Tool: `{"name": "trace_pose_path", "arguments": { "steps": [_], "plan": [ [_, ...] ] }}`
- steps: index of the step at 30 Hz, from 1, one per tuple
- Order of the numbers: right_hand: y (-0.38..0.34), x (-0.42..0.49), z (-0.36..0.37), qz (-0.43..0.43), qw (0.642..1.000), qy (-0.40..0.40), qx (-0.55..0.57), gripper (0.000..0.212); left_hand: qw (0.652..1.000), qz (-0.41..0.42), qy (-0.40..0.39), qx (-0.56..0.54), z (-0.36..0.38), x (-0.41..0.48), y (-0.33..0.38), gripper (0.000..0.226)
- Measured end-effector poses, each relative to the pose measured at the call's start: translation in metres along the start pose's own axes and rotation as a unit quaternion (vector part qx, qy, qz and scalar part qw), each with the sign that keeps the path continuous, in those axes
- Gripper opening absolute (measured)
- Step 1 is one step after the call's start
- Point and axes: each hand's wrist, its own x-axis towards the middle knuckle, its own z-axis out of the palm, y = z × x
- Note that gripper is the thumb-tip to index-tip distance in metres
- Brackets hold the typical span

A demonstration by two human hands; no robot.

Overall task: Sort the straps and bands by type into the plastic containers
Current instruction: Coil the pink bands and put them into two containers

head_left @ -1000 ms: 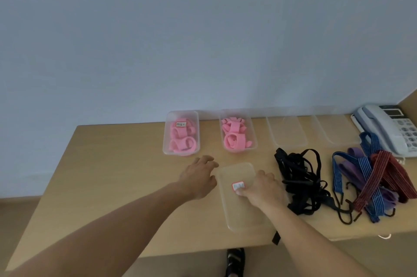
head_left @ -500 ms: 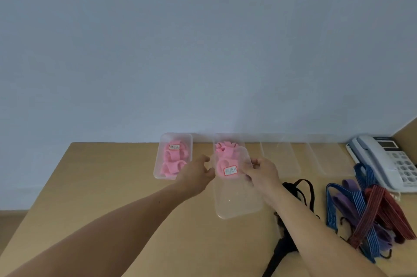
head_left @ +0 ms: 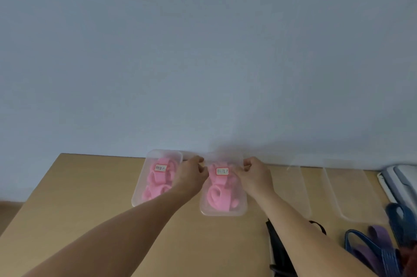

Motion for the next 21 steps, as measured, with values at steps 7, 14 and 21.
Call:
{"name": "trace_pose_path", "arguments": {
  "steps": [7,14,21],
  "plan": [
    [0.009,0.012,0.012,0.003,0.996,0.020,-0.088,0.031,0.998,0.025,-0.004,0.060,0.014,0.011,-0.006,0.041],
    [0.009,0.014,0.013,0.060,0.992,0.027,-0.105,0.032,0.999,0.030,-0.036,0.021,0.015,0.018,-0.008,0.043],
    [0.013,0.012,0.020,0.073,0.996,0.016,-0.054,0.012,0.998,0.031,-0.047,0.016,0.018,0.017,-0.014,0.040]
  ]
}}
